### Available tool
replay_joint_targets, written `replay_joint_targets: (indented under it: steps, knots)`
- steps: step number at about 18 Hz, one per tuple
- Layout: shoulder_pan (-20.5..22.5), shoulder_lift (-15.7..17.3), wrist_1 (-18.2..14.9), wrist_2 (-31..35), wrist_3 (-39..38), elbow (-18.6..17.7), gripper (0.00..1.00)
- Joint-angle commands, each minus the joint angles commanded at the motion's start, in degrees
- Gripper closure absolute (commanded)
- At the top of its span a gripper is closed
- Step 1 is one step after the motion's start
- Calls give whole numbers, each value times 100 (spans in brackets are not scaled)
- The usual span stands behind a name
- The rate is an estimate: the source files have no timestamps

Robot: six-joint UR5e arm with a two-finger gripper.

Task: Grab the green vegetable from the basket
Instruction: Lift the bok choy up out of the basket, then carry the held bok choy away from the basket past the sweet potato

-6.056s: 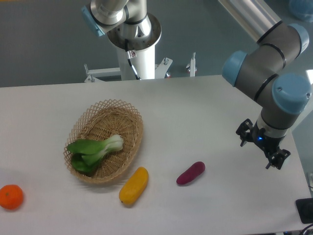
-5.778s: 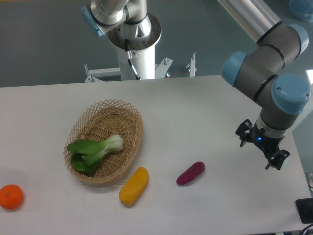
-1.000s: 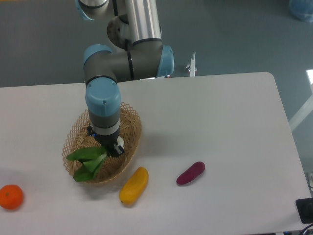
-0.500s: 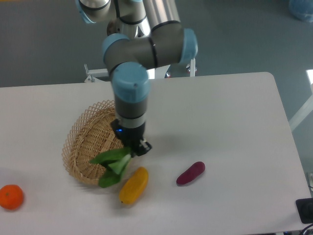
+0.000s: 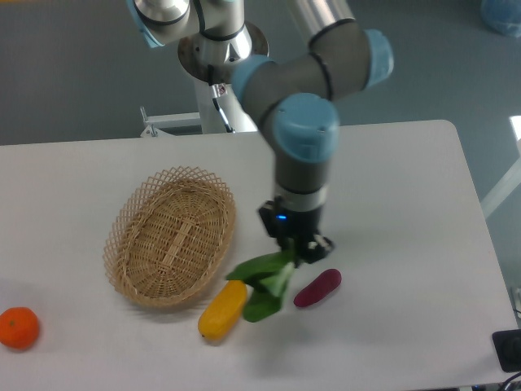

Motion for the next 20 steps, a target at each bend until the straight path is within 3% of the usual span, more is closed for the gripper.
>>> replay_joint_targets:
  steps: [5, 9, 12, 20]
  knots:
    - [388, -219, 9, 17, 555, 157, 80]
    - [467, -667, -61, 35, 687, 772, 79]
    - [537, -905, -412, 333, 1099, 1273, 79]
    - [766, -888, -413, 343, 1408, 1196, 80]
